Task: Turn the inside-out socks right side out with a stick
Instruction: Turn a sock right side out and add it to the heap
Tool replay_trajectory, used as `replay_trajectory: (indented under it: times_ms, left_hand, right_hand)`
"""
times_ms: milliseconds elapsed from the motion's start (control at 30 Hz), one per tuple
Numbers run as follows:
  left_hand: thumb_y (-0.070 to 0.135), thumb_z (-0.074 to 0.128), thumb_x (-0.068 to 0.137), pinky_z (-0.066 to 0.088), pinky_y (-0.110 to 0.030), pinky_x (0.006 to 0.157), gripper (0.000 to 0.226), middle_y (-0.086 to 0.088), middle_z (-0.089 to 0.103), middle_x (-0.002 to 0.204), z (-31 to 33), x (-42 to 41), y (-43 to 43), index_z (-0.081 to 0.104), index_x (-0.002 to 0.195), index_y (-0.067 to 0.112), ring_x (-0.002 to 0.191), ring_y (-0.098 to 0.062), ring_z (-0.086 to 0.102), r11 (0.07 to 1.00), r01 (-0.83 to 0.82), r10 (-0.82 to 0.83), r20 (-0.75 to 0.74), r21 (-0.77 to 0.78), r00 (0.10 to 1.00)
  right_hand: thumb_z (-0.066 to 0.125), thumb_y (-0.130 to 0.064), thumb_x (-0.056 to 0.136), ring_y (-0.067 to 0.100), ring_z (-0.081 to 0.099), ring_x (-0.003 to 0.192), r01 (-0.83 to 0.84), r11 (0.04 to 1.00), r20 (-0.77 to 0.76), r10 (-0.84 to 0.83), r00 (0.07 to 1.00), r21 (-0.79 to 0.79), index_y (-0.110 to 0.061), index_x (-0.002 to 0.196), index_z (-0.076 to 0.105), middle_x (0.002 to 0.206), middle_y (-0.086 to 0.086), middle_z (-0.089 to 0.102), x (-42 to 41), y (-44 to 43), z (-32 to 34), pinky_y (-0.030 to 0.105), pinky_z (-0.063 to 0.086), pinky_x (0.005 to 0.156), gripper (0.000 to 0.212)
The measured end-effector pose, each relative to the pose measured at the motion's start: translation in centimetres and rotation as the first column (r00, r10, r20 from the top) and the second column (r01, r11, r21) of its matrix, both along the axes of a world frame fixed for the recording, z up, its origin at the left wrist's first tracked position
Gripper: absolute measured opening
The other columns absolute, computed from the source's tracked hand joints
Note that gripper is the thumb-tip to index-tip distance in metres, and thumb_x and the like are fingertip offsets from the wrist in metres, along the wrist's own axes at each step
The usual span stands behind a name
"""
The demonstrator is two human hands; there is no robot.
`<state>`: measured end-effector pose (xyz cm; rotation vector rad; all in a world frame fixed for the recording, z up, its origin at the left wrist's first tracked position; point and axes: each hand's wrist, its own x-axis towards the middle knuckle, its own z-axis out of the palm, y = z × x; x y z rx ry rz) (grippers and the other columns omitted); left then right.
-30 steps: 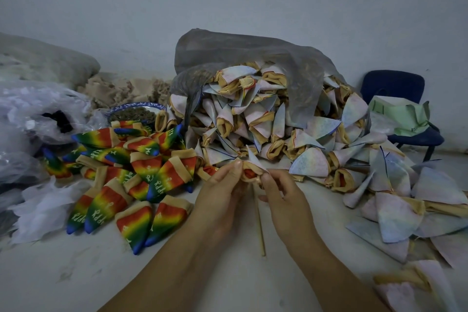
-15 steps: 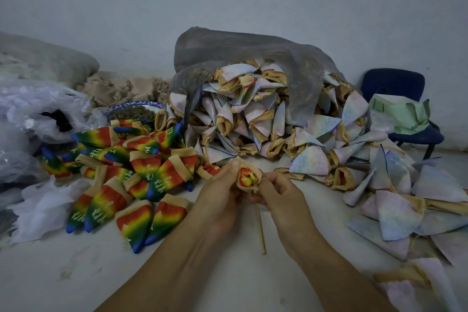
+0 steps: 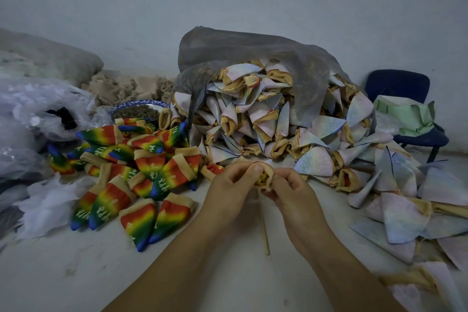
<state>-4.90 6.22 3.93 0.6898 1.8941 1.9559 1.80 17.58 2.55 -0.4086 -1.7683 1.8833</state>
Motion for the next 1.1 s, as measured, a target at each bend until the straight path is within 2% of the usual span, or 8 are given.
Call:
replay_trajectory:
  times_ms: [133,267,433,567,667,833,933,1100]
  left_hand:
    - [0.034,0.065,0.09,0.051,-0.042,0.099,0.013,-0.002,0.073,0.103,-0.3,0.0,-0.1,0.076,0.088,0.03,0.104,-0.023,0.067,0.995,0.028,-0.045,0.177,0.097,0.983]
    - [0.039,0.068,0.077,0.053,-0.035,0.09,0.021,-0.005,0.074,0.102,-0.3,0.4,0.1,0.076,0.09,0.024,0.101,-0.02,0.068,0.982,-0.013,-0.031,0.23,0.191,0.973]
    - [0.046,0.066,0.074,0.056,-0.033,0.08,0.043,-0.006,0.074,0.103,-0.2,0.5,0.1,0.069,0.107,0.019,0.099,-0.023,0.07,0.977,-0.067,0.017,0.239,0.203,0.971]
    - [0.044,0.067,0.075,0.054,-0.039,0.09,0.043,-0.008,0.073,0.105,-0.2,0.6,0.2,0.069,0.108,0.017,0.103,-0.026,0.067,0.971,-0.066,0.007,0.25,0.228,0.968]
    - [0.044,0.068,0.073,0.051,-0.034,0.081,0.039,-0.005,0.073,0.098,-0.3,0.7,0.2,0.071,0.102,0.017,0.091,-0.021,0.063,0.966,-0.062,-0.005,0.259,0.251,0.966]
    - [0.036,0.071,0.075,0.048,-0.035,0.083,0.03,-0.004,0.071,0.094,-0.5,0.8,0.3,0.068,0.094,0.013,0.085,-0.014,0.062,0.964,-0.002,-0.064,0.239,0.264,0.969]
    - [0.037,0.068,0.077,0.045,-0.025,0.074,0.024,0.002,0.07,0.085,-0.4,0.6,0.1,0.07,0.089,0.016,0.074,-0.004,0.063,0.955,0.055,-0.131,0.249,0.29,0.96]
    - [0.037,0.066,0.08,0.047,-0.03,0.082,0.024,-0.005,0.068,0.085,-0.2,0.1,0.1,0.069,0.089,0.015,0.084,-0.014,0.064,0.933,0.052,-0.177,0.327,0.356,0.928]
  right_hand:
    - [0.059,-0.025,0.087,0.008,0.068,0.081,-0.002,0.998,-0.012,0.002,1.0,0.057,-0.021,0.094,0.063,0.084,-0.005,0.071,0.2,-0.3,0.2,0.016,0.053,0.068,0.009]
    - [0.061,-0.028,0.09,0.009,0.066,0.089,0.061,0.993,-0.049,-0.057,0.997,0.1,-0.028,0.101,0.057,0.095,-0.006,0.068,0.2,-0.6,0.1,0.025,0.055,0.077,0.011]
    - [0.057,-0.057,0.077,-0.006,0.06,0.089,0.052,0.948,-0.038,-0.042,0.998,0.315,-0.041,0.101,0.051,0.103,-0.014,0.06,0.5,-1.8,0.1,0.009,0.048,0.068,0.029]
    - [0.055,-0.036,0.092,-0.004,0.058,0.089,0.098,0.913,-0.046,-0.087,0.995,0.396,-0.041,0.094,0.052,0.105,-0.007,0.059,0.4,-1.3,0.3,0.008,0.047,0.069,0.005]
    - [0.05,-0.029,0.096,0.002,0.057,0.088,0.126,0.872,-0.041,-0.121,0.992,0.473,-0.038,0.091,0.052,0.101,-0.004,0.059,0.4,-1.1,0.3,0.011,0.047,0.072,0.011]
    - [0.045,-0.018,0.099,-0.005,0.047,0.08,0.28,0.652,-0.11,-0.289,0.951,0.705,-0.014,0.095,0.057,0.091,-0.002,0.053,0.3,-0.9,0.2,0.001,0.033,0.066,0.013]
    - [0.043,-0.019,0.1,-0.001,0.05,0.078,0.262,0.692,-0.082,-0.283,0.956,0.673,-0.018,0.093,0.056,0.087,-0.005,0.053,0.3,-0.9,0.4,0.004,0.035,0.065,0.015]
    - [0.039,-0.028,0.1,0.009,0.059,0.077,0.107,0.873,0.05,-0.148,0.988,0.476,-0.031,0.082,0.054,0.08,-0.007,0.06,0.6,-1.4,0.6,0.011,0.043,0.063,0.023]
